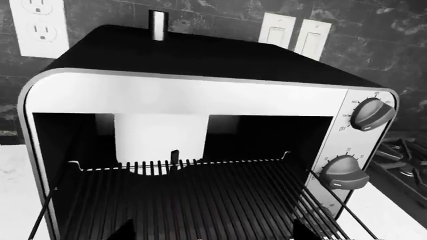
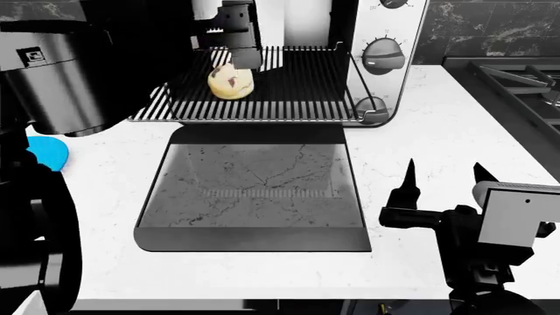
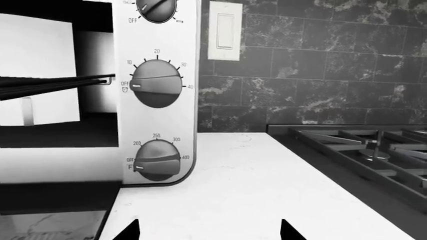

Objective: Place the scone on the rack of the toaster oven.

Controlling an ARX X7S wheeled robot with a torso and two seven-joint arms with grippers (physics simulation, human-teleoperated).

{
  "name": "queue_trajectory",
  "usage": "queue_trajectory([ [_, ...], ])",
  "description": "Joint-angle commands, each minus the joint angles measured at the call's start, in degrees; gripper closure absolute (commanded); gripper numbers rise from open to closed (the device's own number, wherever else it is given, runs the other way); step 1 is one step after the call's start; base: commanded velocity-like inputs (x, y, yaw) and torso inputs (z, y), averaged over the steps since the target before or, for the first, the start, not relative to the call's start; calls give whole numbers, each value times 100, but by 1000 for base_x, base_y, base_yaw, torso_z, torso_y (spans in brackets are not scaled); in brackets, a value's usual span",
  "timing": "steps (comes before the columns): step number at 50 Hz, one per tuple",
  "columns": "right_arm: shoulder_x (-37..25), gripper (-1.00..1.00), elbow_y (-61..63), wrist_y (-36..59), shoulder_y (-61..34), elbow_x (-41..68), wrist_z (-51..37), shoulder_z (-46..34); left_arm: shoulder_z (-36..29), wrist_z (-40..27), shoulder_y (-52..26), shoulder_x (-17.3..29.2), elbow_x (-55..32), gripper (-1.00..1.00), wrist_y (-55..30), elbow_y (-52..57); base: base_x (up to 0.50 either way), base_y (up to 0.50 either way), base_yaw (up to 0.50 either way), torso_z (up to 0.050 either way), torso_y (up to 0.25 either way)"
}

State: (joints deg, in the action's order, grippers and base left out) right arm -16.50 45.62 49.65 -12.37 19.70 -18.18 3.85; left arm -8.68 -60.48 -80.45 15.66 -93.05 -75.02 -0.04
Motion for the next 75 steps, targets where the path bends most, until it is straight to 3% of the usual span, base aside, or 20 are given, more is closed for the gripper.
queue_trajectory([
  [1,-47,-100,71,63,-54,27,-54,18,229,569,305,224,538,-100,523,636,0,0,0,0,0],
  [8,-86,-100,108,123,-124,53,-77,27,335,1069,758,440,1245,-100,1094,1153,0,0,0,0,0],
  [18,-142,-100,248,321,-241,150,-119,84,635,1040,1404,662,1580,-100,1573,1955,0,0,0,0,0],
  [31,-203,-100,360,497,-471,260,-162,159,870,1492,2435,1053,2456,-100,2322,2808,0,0,0,0,0],
  [49,-337,-100,647,937,-817,480,-249,320,1047,2023,3294,1275,3037,-100,2921,2873,0,0,0,0,0],
  [75,-529,-100,1024,1861,-1729,962,-433,505,1136,2051,3214,1404,3142,-100,3083,2966,0,0,0,0,0],
])
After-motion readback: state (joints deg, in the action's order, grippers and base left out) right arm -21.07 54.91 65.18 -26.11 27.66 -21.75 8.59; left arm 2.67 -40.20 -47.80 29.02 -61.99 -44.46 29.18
